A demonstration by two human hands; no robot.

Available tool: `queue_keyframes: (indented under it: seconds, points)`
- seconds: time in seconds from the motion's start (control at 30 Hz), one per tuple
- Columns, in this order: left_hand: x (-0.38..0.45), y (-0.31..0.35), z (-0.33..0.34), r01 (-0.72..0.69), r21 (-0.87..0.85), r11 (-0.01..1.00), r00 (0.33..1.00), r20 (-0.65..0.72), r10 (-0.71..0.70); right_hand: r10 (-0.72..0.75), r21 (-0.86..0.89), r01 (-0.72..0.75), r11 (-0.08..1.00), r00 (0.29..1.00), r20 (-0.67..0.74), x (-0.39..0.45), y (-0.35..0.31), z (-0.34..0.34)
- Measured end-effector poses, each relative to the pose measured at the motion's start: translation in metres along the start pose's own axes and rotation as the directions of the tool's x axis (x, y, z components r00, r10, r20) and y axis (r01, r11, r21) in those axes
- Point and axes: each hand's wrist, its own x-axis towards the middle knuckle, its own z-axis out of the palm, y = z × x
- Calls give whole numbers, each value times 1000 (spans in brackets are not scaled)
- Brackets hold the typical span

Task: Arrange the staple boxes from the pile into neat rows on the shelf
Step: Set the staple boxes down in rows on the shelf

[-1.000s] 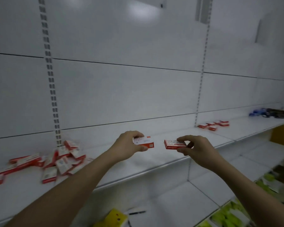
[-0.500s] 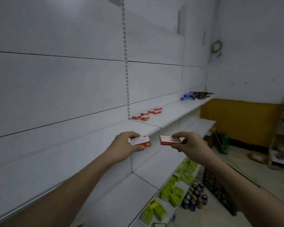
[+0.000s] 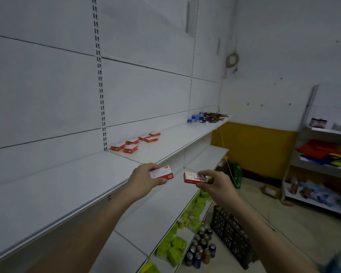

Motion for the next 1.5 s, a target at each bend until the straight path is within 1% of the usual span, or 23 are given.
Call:
queue_keyframes:
  seconds: [0.07,0.17,0.27,0.4,0.5,0.63,0.8,0.87,1.0,1.07,1.23,1.3,1.37,1.5]
  points:
    - [30,-6,10,-5,3,1000,1000,-9,5,-21,-31,21,999,1000,-4,27,18,-2]
    - [72,-12,21,14,8,1000,1000,-25,-14,-24,-2,24,1000,1000,-15,64,43,-2]
    - [110,-14,38,20,58,998,999,-29,-18,-41,-14,41,999,999,6,103,69,1]
    - [159,-20,63,38,97,995,996,-88,-29,-80,33,79,996,997,17,163,106,6]
    - [190,-25,80,87,139,986,986,-153,-66,-121,72,116,991,991,63,209,132,13]
    - [224,-28,96,194,178,965,958,-246,-147,-197,127,179,976,968,153,268,161,18]
    - [254,-20,104,313,182,932,892,-392,-223,-299,159,266,951,921,250,338,181,17]
    - [258,-22,103,357,183,916,856,-456,-243,-344,192,299,935,898,276,366,179,21]
    - [267,-31,96,458,182,870,786,-541,-300,-400,268,324,907,861,315,411,166,46]
    - [278,-37,92,496,186,848,741,-600,-301,-433,288,344,894,829,354,433,158,65]
    - [310,-58,81,611,290,736,652,-711,-262,-483,297,386,873,762,431,480,144,114]
    - [320,-67,75,658,298,691,616,-742,-267,-502,287,413,864,745,440,498,144,130]
    - [328,-73,69,683,283,673,589,-758,-279,-518,284,433,855,736,436,518,144,143]
    - [338,-82,70,715,275,643,574,-756,-316,-538,255,476,842,698,473,551,146,164]
